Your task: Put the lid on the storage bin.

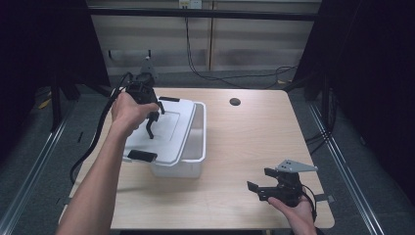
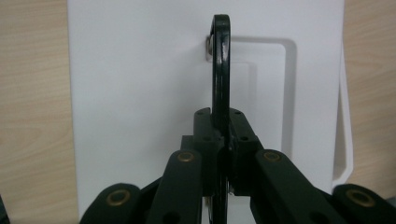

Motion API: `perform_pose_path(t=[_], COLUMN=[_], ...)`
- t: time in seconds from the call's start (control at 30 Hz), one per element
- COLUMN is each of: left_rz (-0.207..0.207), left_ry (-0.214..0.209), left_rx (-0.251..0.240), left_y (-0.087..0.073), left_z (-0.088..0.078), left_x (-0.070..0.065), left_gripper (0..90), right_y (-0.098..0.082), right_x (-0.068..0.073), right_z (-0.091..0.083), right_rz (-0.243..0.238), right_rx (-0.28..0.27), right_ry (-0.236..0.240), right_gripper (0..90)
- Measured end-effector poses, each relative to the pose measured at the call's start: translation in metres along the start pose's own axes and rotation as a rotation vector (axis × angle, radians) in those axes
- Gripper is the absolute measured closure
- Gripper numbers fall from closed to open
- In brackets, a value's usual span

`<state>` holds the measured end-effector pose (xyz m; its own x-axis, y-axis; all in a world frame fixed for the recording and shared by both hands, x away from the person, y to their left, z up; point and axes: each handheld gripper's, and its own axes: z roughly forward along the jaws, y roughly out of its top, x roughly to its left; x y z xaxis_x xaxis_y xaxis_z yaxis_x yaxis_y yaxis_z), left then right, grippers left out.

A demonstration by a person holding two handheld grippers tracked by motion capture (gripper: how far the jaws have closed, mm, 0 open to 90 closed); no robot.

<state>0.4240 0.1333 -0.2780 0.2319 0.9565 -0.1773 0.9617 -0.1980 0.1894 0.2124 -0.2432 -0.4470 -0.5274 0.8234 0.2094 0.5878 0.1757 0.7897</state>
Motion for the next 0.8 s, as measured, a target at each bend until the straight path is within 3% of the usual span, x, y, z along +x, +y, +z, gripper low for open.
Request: perform_pose_path(t=[0.3, 0.47, 0.53, 0.63, 0.8], left_rz=[-0.115, -0.112, -0.135, -0.173, -0.166], left_ry=[-0.03, -0.049, -0.032, -0.039, -0.061], left_rx=[-0.023, -0.018, -0.031, -0.073, -0.065], left_y=[0.003, 0.004, 0.004, 0.004, 0.006], left_z=[0.001, 0.003, 0.004, 0.004, 0.007], left_x=[-0.001, -0.004, -0.005, -0.007, -0.011], left_gripper=[84.7, 84.7, 84.7, 84.7, 84.7], right_y=[0.0, 0.0, 0.0, 0.0, 0.0], right_x=[0.0, 0.0, 0.0, 0.0, 0.0], right_z=[0.0, 0.0, 0.0, 0.001, 0.001], right_rz=[0.002, 0.003, 0.002, 0.003, 0.004], right_rx=[0.004, 0.006, 0.005, 0.005, 0.005], right_ry=[0.002, 0.002, 0.003, 0.002, 0.003], right_gripper=[14.1, 14.1, 14.1, 14.1, 14.1])
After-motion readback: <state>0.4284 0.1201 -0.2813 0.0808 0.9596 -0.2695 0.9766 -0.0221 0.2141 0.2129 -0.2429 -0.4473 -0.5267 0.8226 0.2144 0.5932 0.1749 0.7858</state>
